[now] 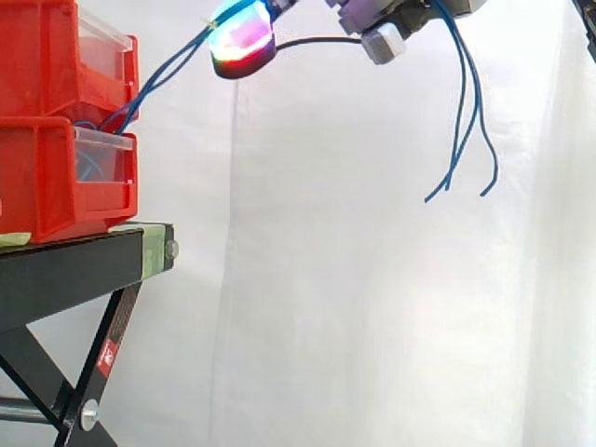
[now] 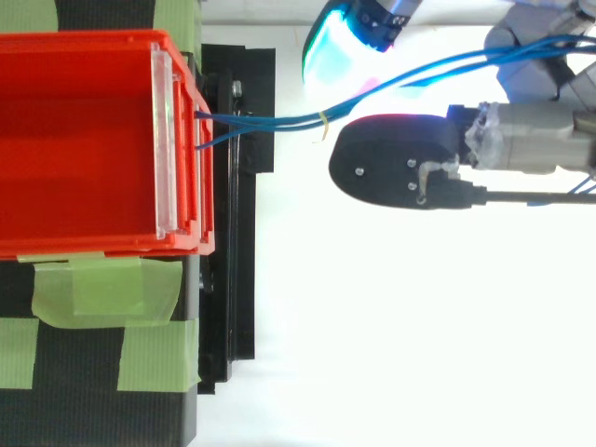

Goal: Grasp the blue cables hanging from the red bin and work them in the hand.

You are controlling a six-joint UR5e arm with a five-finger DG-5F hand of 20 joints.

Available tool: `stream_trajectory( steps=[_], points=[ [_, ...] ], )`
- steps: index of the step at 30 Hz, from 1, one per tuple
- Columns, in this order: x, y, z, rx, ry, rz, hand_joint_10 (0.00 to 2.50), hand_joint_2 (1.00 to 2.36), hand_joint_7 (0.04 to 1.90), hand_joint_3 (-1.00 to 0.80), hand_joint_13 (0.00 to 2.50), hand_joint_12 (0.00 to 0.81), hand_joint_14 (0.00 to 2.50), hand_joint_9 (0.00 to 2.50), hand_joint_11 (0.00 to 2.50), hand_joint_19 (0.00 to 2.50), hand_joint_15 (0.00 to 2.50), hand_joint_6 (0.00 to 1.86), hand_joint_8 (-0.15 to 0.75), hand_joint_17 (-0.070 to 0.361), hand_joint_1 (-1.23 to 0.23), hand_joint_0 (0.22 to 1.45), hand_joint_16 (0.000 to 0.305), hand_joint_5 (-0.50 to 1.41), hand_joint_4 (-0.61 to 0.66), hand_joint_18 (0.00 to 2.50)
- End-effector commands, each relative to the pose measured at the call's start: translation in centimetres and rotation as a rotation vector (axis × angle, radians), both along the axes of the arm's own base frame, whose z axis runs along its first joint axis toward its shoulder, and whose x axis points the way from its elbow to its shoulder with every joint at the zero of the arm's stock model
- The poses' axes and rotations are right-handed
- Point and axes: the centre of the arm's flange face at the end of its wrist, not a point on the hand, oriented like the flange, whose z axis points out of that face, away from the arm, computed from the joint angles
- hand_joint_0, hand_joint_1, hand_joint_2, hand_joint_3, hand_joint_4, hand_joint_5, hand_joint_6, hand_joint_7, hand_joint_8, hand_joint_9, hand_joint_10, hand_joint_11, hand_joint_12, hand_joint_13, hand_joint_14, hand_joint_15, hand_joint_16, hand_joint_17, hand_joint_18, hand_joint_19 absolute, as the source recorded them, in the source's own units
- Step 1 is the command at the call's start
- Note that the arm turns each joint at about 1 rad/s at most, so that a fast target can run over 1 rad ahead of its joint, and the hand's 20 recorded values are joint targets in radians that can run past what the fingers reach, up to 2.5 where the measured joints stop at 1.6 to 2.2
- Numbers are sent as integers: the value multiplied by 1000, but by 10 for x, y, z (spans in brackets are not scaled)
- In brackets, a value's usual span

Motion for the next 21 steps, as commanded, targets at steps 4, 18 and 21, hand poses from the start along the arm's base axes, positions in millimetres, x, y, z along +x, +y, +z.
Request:
stream_trajectory(
  steps=[4, 18, 21],
  points=[
    [0, 5, 0, 38, -20, 9, 2500, 1026, 1253, -425, 1889, 533, 2500, 1805, 2500, 759, 1398, 14, 455, 153, -631, 993, 203, 367, 417, 2500],
    [-1, 5, 0, 48, -27, -2, 2500, 1027, 1254, -383, 1889, 533, 2500, 1805, 2500, 759, 1398, 13, 455, 153, -665, 1031, 203, 363, 420, 2500],
    [-1, 5, 0, 59, -33, -2, 2500, 1031, 1239, -240, 1889, 533, 2500, 1805, 2500, 759, 1398, 14, 455, 153, -655, 1045, 203, 355, 408, 2500]
  ],
)
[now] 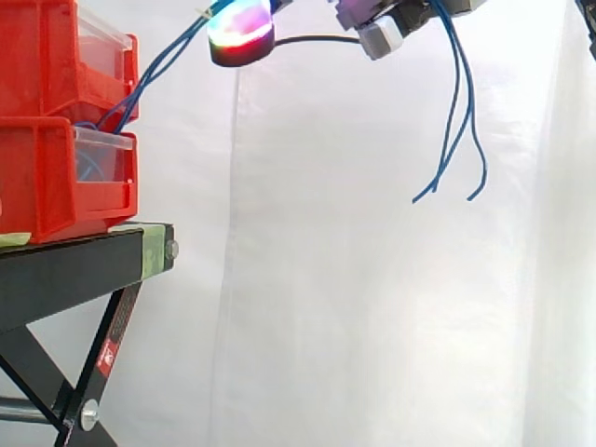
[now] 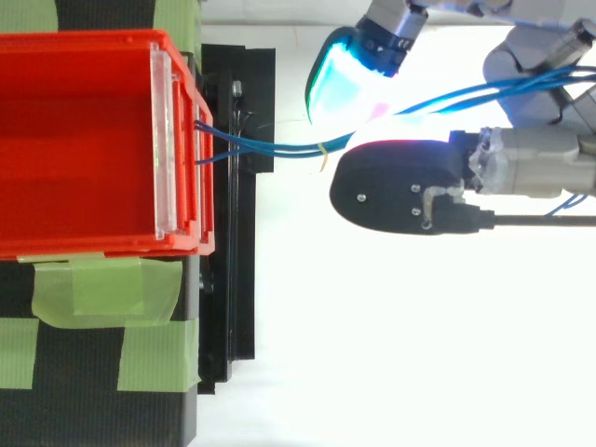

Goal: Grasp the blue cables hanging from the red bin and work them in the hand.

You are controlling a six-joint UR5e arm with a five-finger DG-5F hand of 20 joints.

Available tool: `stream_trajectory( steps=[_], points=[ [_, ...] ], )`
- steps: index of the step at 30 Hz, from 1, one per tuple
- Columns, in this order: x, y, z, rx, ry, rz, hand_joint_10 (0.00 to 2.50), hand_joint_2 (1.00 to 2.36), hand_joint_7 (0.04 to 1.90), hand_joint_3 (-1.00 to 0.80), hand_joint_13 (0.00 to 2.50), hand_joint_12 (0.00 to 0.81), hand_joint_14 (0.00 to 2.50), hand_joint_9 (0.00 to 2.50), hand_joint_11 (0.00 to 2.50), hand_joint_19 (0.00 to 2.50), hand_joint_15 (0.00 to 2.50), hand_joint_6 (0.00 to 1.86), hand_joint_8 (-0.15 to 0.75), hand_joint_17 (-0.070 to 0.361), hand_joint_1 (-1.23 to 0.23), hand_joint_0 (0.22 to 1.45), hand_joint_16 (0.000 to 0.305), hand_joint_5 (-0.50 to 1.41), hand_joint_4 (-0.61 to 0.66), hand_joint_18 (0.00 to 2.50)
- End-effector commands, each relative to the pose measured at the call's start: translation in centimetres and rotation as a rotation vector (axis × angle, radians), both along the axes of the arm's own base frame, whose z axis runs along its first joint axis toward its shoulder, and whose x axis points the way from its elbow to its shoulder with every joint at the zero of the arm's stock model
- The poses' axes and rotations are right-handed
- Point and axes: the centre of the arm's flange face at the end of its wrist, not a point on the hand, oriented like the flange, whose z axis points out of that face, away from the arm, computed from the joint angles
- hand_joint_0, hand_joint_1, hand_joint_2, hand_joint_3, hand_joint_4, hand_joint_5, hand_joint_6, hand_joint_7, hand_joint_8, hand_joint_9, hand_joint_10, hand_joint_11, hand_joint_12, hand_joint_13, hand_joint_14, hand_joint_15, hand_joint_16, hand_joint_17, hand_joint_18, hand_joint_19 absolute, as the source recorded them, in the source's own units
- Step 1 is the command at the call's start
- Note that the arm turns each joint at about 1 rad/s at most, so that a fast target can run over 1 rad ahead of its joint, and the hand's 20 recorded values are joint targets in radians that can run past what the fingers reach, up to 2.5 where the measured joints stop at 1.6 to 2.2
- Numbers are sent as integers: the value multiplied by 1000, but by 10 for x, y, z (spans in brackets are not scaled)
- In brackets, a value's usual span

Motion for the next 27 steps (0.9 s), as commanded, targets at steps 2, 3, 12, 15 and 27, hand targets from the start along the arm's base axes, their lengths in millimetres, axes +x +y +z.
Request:
stream_trajectory(
  steps=[2, 3, 12, 15, 27],
  points=[
    [0, 1, 0, 25, -14, 2, 2500, 1033, 1239, -161, 1889, 533, 2500, 1805, 2500, 759, 1398, 13, 455, 153, -650, 1044, 203, 355, 410, 2500],
    [0, 1, 0, 25, -14, 2, 2500, 1034, 1237, -116, 1889, 533, 2500, 1805, 2500, 759, 1398, 14, 455, 153, -647, 1040, 203, 355, 404, 2500],
    [0, 3, 0, 64, -34, 6, 2500, 1033, 1250, -14, 1889, 533, 2500, 1805, 2500, 759, 1398, 15, 455, 153, -627, 1045, 203, 369, 384, 2500],
    [0, 3, 0, 76, -41, 6, 2500, 1031, 1246, 76, 1889, 533, 2500, 1805, 2500, 759, 1398, 14, 455, 153, -628, 1057, 203, 371, 384, 2500],
    [-2, 11, -1, 111, -53, 13, 2500, 1026, 1215, -74, 1889, 533, 2500, 1805, 2500, 759, 1398, 16, 455, 153, -622, 1025, 203, 367, 399, 2500]
  ],
)
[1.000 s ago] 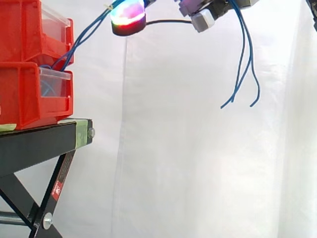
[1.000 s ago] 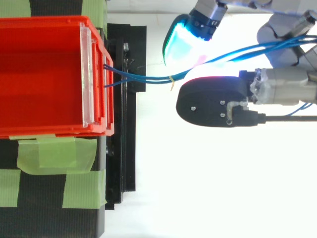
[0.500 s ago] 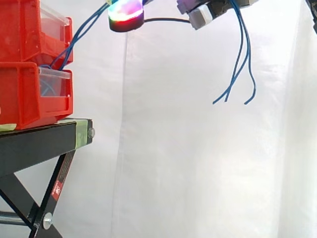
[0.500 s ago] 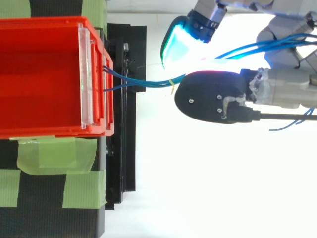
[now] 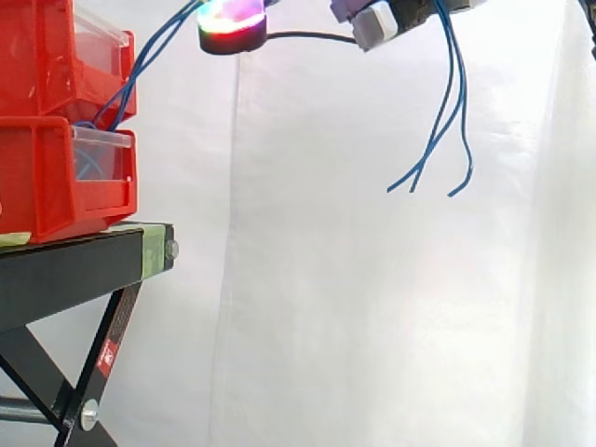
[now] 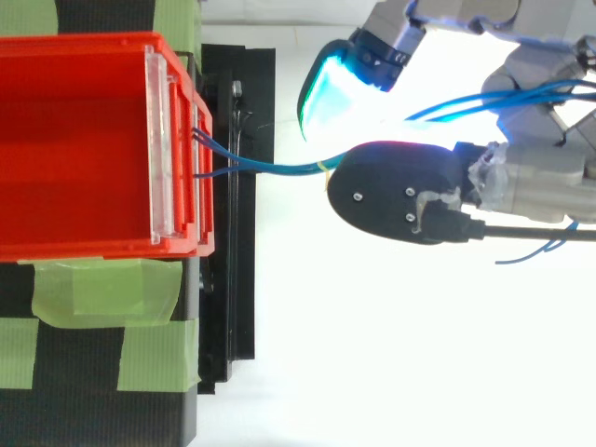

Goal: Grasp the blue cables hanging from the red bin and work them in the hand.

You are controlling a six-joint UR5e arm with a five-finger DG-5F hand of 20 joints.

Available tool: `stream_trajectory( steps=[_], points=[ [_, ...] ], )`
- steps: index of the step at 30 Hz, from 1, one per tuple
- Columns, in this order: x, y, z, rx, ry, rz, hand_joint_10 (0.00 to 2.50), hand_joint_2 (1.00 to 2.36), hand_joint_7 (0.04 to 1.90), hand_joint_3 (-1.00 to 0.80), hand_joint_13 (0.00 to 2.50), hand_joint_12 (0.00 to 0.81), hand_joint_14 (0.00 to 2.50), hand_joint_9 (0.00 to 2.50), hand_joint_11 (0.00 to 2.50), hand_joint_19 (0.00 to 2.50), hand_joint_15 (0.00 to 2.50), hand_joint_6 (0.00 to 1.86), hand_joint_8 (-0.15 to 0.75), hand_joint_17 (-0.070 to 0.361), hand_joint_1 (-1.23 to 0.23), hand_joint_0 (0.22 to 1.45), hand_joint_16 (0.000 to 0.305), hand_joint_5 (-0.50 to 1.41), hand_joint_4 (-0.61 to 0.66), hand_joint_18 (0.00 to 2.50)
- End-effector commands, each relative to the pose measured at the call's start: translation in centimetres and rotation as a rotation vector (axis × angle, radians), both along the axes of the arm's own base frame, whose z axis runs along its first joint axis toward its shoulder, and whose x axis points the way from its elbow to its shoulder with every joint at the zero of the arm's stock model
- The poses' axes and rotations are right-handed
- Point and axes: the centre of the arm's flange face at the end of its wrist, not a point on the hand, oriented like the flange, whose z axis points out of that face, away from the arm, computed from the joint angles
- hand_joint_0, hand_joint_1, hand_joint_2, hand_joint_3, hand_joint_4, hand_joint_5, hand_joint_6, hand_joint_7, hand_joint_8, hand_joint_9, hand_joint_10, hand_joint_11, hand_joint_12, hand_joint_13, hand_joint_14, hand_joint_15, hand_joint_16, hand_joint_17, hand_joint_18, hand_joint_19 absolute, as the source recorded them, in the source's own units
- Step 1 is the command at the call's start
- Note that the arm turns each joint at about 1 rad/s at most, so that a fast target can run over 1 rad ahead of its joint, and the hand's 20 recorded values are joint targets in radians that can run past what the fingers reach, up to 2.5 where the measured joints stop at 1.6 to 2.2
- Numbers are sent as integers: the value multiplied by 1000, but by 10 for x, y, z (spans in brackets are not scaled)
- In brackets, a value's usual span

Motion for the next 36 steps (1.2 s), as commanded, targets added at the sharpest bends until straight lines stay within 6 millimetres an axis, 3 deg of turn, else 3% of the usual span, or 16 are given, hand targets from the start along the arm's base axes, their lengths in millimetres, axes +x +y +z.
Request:
stream_trajectory(
  steps=[1, 2, 4, 7, 11, 12, 13, 14, 18, 20, 21, 22, 25, 36],
  points=[
    [-1, 2, 0, 12, -4, -2, 2500, 1027, 1208, -89, 1889, 533, 2500, 1805, 2500, 759, 1398, 15, 455, 153, -614, 1038, 203, 367, 401, 2500],
    [-1, 3, 0, 15, -5, -3, 2500, 1029, 1208, -51, 1889, 533, 2500, 1805, 2500, 759, 1398, 16, 455, 153, -613, 1054, 203, 367, 405, 2500],
    [-1, 4, 0, 21, -7, -3, 2500, 1017, 1194, 229, 1889, 533, 2500, 1805, 2500, 759, 1398, 16, 455, 153, -625, 1130, 203, 374, 402, 2500],
    [-1, 7, 0, 33, -14, 1, 2500, 1011, 1186, 393, 1889, 533, 2500, 1805, 2500, 759, 1398, 17, 455, 153, -621, 1179, 203, 385, 394, 2500],
    [-2, 8, -1, 52, -22, 3, 2500, 1013, 1146, 245, 1889, 533, 2500, 1805, 2500, 759, 1398, 17, 455, 153, -628, 1102, 203, 369, 414, 2500],
    [-2, 8, -1, 58, -25, 5, 2500, 1024, 1124, -37, 1889, 533, 2500, 1805, 2500, 759, 1398, 18, 455, 153, -635, 1013, 203, 349, 419, 2500],
    [-2, 8, -1, 60, -25, 5, 2500, 1024, 1093, -133, 1889, 533, 2500, 1805, 2500, 759, 1398, 17, 455, 153, -630, 1010, 203, 340, 424, 2500],
    [-2, 8, -1, 66, -28, 5, 2500, 1025, 1087, -114, 1889, 533, 2500, 1805, 2500, 759, 1398, 18, 455, 153, -624, 1039, 203, 333, 426, 2500],
    [-2, 8, -1, 95, -43, 6, 2500, 1012, 1073, 337, 1889, 533, 2500, 1805, 2500, 759, 1398, 18, 455, 153, -626, 1205, 203, 356, 430, 2500],
    [-2, 8, -1, 99, -44, 6, 2500, 1013, 1053, 249, 1889, 533, 2500, 1805, 2500, 759, 1398, 18, 455, 153, -628, 1177, 203, 351, 427, 2500],
    [-2, 8, -1, 100, -44, 6, 2500, 1017, 1037, 129, 1889, 533, 2500, 1805, 2500, 759, 1398, 17, 455, 153, -630, 1115, 203, 337, 434, 2500],
    [-2, 8, -1, 102, -44, 6, 2500, 1025, 1013, -174, 1889, 533, 2500, 1805, 2500, 759, 1398, 17, 455, 153, -625, 1026, 203, 311, 444, 2500],
    [-3, 8, -1, 106, -45, 6, 2500, 1024, 999, -377, 1889, 533, 2500, 1805, 2500, 759, 1398, 18, 455, 153, -611, 1016, 203, 302, 438, 2500],
    [-5, 12, -3, 101, -20, 19, 2500, 1024, 1005, -471, 1889, 533, 2500, 1805, 2500, 759, 1398, 17, 455, 153, -593, 982, 203, 282, 443, 2500]
  ],
)
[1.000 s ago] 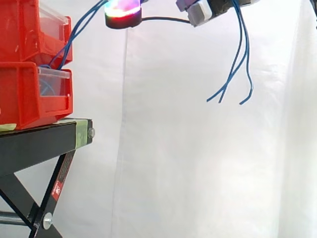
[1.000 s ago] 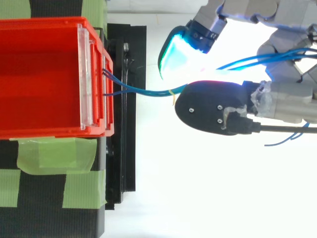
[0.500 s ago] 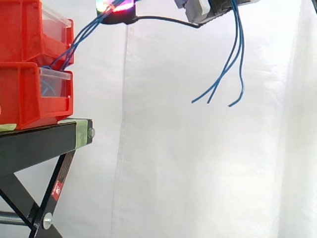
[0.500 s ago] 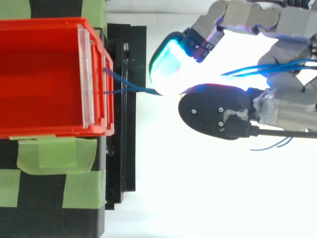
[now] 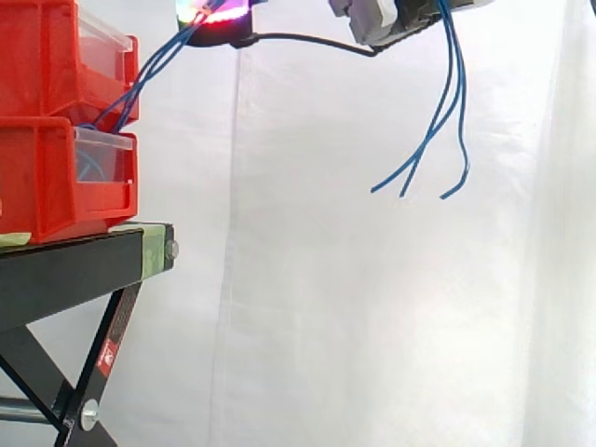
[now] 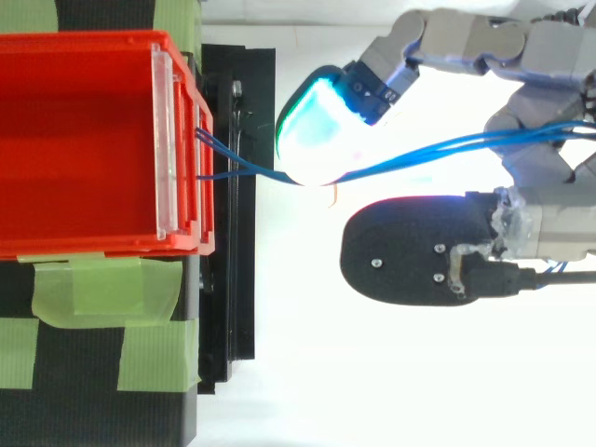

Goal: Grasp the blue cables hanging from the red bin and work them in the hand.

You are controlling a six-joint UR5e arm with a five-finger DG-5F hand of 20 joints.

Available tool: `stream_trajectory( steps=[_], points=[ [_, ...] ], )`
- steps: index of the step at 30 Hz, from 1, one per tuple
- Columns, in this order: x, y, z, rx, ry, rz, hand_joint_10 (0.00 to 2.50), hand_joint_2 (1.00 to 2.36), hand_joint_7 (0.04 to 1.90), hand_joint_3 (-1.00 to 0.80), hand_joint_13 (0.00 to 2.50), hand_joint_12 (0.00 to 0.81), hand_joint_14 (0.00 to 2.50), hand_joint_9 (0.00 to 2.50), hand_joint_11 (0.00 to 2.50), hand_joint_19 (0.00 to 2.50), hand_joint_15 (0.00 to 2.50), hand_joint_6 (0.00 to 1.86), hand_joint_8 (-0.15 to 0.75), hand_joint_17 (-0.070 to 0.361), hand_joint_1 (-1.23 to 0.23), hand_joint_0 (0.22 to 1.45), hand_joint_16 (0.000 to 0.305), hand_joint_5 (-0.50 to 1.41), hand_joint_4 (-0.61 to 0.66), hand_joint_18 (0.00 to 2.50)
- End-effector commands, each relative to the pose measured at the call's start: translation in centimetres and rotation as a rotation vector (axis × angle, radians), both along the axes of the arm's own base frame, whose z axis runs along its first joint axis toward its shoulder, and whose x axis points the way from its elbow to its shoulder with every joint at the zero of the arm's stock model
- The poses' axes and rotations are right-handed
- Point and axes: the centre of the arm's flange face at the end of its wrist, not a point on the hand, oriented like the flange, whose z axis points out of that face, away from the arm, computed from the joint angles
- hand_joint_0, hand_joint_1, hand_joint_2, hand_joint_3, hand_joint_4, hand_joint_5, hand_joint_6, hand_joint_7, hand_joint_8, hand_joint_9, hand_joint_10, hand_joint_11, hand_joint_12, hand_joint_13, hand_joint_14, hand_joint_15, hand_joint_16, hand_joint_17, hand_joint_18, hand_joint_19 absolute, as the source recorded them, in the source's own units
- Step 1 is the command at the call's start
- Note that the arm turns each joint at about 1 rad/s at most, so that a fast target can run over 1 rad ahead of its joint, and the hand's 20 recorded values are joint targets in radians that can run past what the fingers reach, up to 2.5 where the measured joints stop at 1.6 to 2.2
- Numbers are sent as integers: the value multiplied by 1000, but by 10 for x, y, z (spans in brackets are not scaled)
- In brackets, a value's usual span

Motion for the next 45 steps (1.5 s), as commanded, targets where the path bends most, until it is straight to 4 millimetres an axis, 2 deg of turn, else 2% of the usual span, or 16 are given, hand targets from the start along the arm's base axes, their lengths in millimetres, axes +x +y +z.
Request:
stream_trajectory(
  steps=[1, 5, 17, 45],
  points=[
    [-2, 0, -2, -34, 38, 13, 2500, 1025, 1005, -467, 1889, 533, 2500, 1805, 2500, 759, 1398, 17, 455, 153, -594, 984, 203, 283, 441, 2500],
    [-4, 0, -3, -110, 99, 29, 2500, 1024, 1008, -480, 1889, 533, 2500, 1805, 2500, 759, 1398, 17, 455, 153, -595, 991, 203, 282, 444, 2500],
    [-9, -9, -7, -189, 186, 33, 2500, 1019, 1005, -600, 1889, 533, 2500, 1805, 2500, 759, 1398, 16, 455, 153, -594, 989, 203, 287, 429, 2500],
    [-10, -16, -7, -239, 222, 25, 2500, 1014, 1011, -716, 1889, 533, 2500, 1805, 2500, 759, 1398, 17, 455, 153, -605, 975, 203, 299, 432, 2500]
  ],
)
